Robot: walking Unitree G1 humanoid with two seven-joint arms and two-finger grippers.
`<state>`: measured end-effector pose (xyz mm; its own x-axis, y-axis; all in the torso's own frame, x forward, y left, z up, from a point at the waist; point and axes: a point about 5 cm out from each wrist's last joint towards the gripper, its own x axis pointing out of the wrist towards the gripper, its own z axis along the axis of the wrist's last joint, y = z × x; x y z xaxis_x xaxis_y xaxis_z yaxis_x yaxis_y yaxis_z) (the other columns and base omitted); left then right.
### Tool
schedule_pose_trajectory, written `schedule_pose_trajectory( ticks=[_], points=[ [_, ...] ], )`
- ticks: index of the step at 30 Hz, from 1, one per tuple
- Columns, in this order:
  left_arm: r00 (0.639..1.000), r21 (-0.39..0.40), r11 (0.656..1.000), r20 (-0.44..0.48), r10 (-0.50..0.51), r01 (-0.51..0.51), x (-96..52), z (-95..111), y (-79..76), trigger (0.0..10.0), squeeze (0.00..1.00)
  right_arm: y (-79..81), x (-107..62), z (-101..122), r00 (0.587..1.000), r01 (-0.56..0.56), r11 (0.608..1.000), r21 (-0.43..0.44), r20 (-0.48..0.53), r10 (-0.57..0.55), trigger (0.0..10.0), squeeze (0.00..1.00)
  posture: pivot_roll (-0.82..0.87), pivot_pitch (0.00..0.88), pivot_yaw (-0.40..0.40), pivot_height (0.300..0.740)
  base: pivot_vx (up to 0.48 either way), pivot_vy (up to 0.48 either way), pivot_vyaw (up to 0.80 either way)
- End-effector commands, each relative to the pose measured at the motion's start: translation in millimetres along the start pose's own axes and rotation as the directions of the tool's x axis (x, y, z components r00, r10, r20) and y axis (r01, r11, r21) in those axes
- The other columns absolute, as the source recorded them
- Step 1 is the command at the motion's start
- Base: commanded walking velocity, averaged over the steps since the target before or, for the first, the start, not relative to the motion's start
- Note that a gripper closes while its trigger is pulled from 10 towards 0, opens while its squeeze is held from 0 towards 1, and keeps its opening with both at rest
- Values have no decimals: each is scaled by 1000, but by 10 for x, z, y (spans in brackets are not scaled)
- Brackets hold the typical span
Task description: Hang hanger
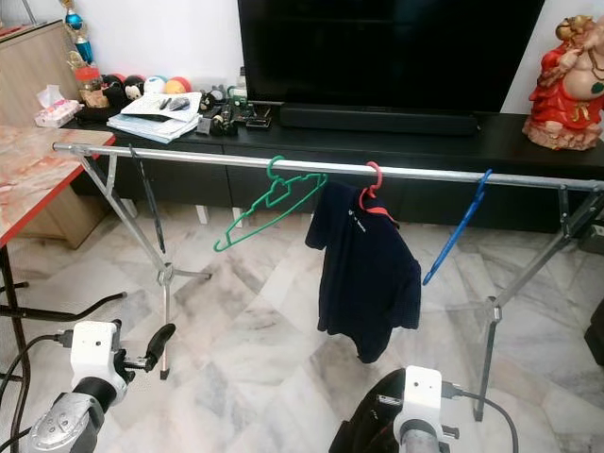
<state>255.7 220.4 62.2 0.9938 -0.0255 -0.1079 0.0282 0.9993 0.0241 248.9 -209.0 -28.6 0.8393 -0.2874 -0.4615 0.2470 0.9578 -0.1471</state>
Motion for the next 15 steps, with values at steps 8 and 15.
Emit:
schedule_pose_trajectory(
  ticks=[8,15],
  points=[
    [1000,-12,1000,2,16,-16,-6,26,43,10000,0,58,15,70,1000,-9,1000,27,25,8,10000,0,77,51,39,740,0,175,0],
    [1000,-9,1000,6,16,-16,-2,37,43,10000,0,72,20,87,1000,-12,999,43,28,11,10000,0,78,50,41,740,0,470,-229]
  ],
)
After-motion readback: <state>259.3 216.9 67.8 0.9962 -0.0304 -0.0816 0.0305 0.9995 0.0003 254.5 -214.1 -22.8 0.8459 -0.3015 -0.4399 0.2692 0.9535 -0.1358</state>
